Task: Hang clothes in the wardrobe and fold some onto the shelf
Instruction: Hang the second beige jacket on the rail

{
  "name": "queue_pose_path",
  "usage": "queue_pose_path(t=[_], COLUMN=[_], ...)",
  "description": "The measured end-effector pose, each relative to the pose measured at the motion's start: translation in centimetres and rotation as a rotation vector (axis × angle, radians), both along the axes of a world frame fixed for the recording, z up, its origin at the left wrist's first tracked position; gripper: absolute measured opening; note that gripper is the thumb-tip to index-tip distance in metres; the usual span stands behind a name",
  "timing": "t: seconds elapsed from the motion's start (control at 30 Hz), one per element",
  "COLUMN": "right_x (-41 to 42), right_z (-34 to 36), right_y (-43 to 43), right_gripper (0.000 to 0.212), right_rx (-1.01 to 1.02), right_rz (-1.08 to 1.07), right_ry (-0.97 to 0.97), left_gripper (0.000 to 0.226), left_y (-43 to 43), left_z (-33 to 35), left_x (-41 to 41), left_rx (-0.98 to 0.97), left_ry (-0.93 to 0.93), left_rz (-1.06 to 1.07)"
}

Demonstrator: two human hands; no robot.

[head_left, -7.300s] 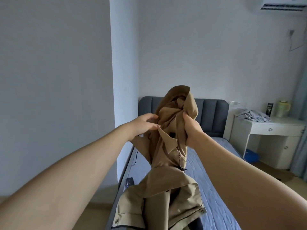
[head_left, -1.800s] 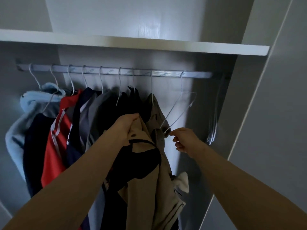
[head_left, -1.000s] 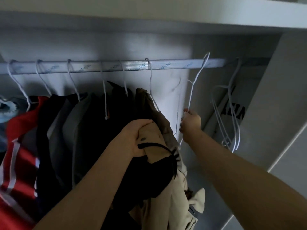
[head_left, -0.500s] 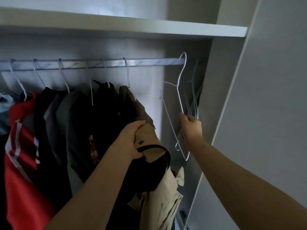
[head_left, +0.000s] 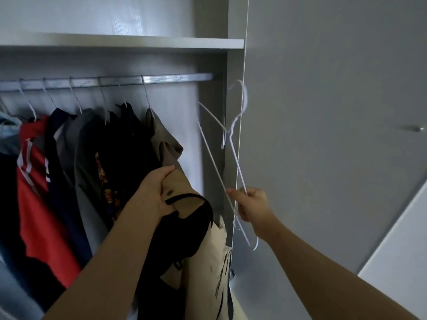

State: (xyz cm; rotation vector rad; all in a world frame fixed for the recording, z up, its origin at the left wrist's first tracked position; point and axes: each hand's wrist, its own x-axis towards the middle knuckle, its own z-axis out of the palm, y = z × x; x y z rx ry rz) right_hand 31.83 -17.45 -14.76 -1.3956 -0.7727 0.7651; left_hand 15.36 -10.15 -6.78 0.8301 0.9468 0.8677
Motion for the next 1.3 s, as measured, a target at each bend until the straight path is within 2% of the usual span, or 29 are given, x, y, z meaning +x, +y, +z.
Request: queue_pose_path(t=[0.1, 0.23, 0.33, 0.4, 0.53, 0.6, 0.7, 0.8, 0.93, 1.07, 1.17, 1.3], right_x=[-0.1, -0.2, -0.8, -1.6, -3.7, -4.8, -5.5, -5.6, -5.4, -4.5, -4.4, -5.2], right_z=[0.1, 1.0, 1.5, 1.6, 3.1, 4.2, 4.9, 5.0, 4.9, 4.6, 4.0, 3.6], right_y=[-1.8, -3.1, -3.2, -3.1, -2.0, -1.4, -0.6, -0.2, 0.1, -0.4, -0.7, -0.6], right_gripper=[0.05, 0.029, 0.037, 0.04, 0.022, 0.015, 0.02, 0.036, 0.059, 0.052, 0.05, 0.048], right_rx=[0.067, 0.157, 0.125, 0.123, 0.229, 0.294, 0.335, 0.296, 0.2, 0.161, 0.043, -0.057], right_rz=[0.01, -0.004, -0.013, -0.016, 0.068, 0.044, -0.018, -0.045, -0.057, 0.038, 0.118, 0.132], right_ry=[0.013, -0.069, -0.27, -0.31, -0.074, 0.044, 0.13, 0.101, 0.148, 0.151, 0.027, -0.149], left_gripper=[0.029, 0.036, 0.037, 0.039, 0.034, 0.039, 0.039, 0.03, 0.033, 0.031, 0.023, 0.024], left_y=[-1.0, -1.9, -2.3, -2.3, -2.1, -1.6, -0.8, 0.5, 2.1, 4.0, 5.0, 4.9], left_z=[0.4, 1.4, 1.7, 2.0, 2.6, 3.0, 3.8, 4.6, 5.6, 5.8, 6.2, 6.7], left_x=[-0.2, -0.6, -1.2, -1.8, -3.4, -4.6, -6.5, -8.1, -10.4, -13.5, -15.1, -14.9], left_rx=[-0.071, -0.098, -0.112, -0.094, -0.023, -0.004, 0.018, 0.042, 0.061, 0.042, 0.073, 0.181], left_ry=[0.0, 0.007, -0.033, -0.051, 0.072, 0.114, 0.169, 0.222, 0.303, 0.388, 0.465, 0.705], left_rz=[-0.038, -0.065, -0.058, -0.047, -0.054, -0.084, -0.101, -0.065, -0.032, 0.0, -0.024, -0.074])
